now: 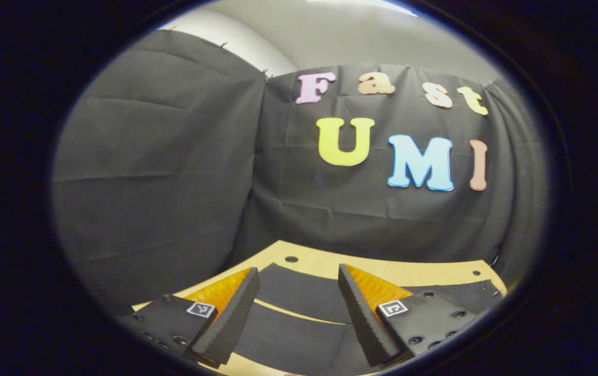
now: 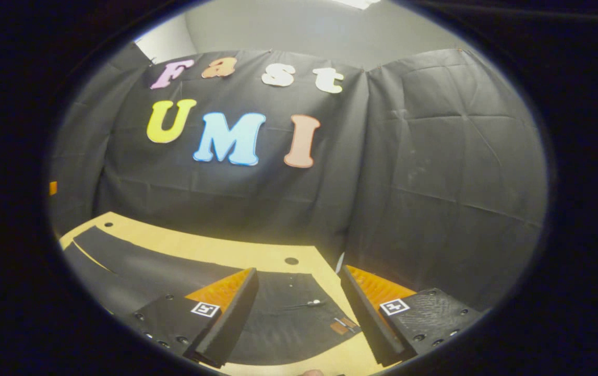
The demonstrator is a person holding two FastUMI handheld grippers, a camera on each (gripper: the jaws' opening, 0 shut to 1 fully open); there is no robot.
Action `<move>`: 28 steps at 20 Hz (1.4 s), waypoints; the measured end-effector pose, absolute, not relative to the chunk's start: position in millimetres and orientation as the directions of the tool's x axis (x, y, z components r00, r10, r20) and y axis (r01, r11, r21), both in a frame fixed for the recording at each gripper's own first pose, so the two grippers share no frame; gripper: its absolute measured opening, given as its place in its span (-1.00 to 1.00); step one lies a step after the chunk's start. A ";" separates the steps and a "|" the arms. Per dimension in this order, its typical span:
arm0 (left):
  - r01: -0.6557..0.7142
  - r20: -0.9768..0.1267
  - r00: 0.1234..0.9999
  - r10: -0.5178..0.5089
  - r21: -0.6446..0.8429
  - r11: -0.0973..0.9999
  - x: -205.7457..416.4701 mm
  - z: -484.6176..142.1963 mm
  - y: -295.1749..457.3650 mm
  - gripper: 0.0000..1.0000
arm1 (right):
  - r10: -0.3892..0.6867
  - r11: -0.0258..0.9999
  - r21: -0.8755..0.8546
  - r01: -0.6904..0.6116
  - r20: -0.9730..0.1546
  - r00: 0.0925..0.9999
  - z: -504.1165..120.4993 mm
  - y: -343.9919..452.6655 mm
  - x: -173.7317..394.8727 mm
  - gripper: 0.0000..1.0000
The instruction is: Grasp the waist and the cuffs of the jeans and fold them to make the two legs overlap; first hold the waist and fold one-third of the jeans toward the cuffs, then hold the cuffs and fold the remaining one-third in the same direction to finish folding.
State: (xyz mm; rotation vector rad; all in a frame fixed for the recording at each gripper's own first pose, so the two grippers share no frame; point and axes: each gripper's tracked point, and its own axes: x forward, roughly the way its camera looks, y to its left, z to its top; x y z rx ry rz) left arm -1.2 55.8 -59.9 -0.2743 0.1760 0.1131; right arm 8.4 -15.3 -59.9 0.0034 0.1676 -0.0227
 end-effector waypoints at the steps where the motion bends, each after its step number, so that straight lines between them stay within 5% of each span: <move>1: -0.158 -0.226 0.970 0.087 -0.317 0.935 -2.4 -70.8 61.0 0.94 | -0.031 0.999 0.017 0.035 -0.195 0.980 -65.8 -18.0 9.7 0.89; 6: -0.384 -0.462 0.882 0.098 -0.581 0.717 -19.7 -152.2 111.5 0.94 | -0.076 0.992 0.076 0.104 -0.311 0.947 -96.8 -37.5 12.9 0.89; 15: -0.669 -0.723 0.689 0.045 -0.611 0.424 -56.3 -256.6 172.3 0.95 | 0.080 0.876 0.420 0.238 -0.611 0.787 -188.4 -32.9 10.3 0.90; 19: -0.744 -0.774 0.633 0.015 -0.603 0.289 -60.9 -295.7 183.1 0.96 | 0.167 0.768 0.540 0.344 -0.687 0.707 -222.2 -27.9 0.0 0.92; 28: -0.797 -0.810 0.586 -0.033 -0.583 0.160 -42.8 -340.0 192.0 0.97 | 0.146 0.699 0.505 0.506 -0.794 0.590 -283.5 -37.6 2.1 0.92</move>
